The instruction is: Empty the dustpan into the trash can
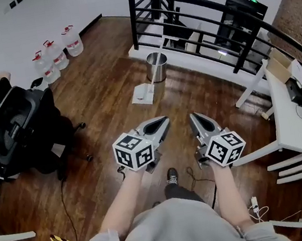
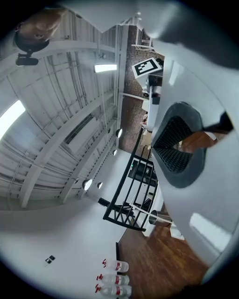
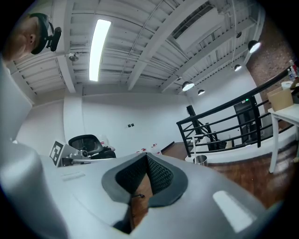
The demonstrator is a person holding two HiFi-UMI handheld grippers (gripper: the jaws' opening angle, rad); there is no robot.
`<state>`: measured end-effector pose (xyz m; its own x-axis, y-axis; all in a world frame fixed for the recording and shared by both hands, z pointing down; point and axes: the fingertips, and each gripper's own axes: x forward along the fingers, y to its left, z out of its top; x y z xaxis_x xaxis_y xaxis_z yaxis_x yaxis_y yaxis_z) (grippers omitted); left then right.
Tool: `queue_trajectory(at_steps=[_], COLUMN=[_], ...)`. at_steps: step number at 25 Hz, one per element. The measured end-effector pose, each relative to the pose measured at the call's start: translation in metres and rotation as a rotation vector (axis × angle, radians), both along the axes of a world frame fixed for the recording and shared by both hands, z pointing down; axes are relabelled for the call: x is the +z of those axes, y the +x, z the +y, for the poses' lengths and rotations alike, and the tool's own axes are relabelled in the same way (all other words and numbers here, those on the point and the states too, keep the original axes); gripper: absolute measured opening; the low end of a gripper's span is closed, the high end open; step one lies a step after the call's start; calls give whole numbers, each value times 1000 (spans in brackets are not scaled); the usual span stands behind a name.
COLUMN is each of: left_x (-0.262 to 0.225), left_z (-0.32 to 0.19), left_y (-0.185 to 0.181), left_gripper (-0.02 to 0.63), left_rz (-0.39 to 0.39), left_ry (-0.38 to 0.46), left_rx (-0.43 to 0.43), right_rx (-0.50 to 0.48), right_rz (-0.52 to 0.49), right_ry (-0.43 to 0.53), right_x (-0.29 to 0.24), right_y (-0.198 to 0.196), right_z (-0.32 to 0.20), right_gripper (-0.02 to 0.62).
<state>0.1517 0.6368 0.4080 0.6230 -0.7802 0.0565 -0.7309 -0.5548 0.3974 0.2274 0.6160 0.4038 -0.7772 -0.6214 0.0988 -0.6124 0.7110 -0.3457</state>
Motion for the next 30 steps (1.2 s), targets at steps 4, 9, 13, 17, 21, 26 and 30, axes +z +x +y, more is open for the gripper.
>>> queue_trajectory(at_steps=[4, 9, 13, 17, 21, 26, 30], left_x=[3, -1, -10, -12, -6, 4, 10], left_z=[-58, -138, -189, -223, -261, -317, -368], left_y=[4, -2, -11, -31, -51, -73, -105], left_gripper=[5, 5, 5, 5, 5, 5, 5], left_rz=[-7, -7, -35, -57, -76, -66, -55], left_ry=[-14, -44, -41, -48, -66, -60, -58], left_rx=[-13, -63, -104, -138, -141, -104, -63], right_rx=[-16, -65, -92, -107, -108, -81, -49], right_rz=[-20, 24, 122, 55, 16, 43, 106], right_ry=[0, 41, 153, 125, 96, 66, 69], right_x=[-2, -11, -21, -22, -15, 1, 4], right_y=[2, -4, -18, -36, -51, -71, -103], right_z=[-65, -149, -205, -245, -284, -334, -383], right_gripper=[0, 0, 0, 0, 0, 0, 17])
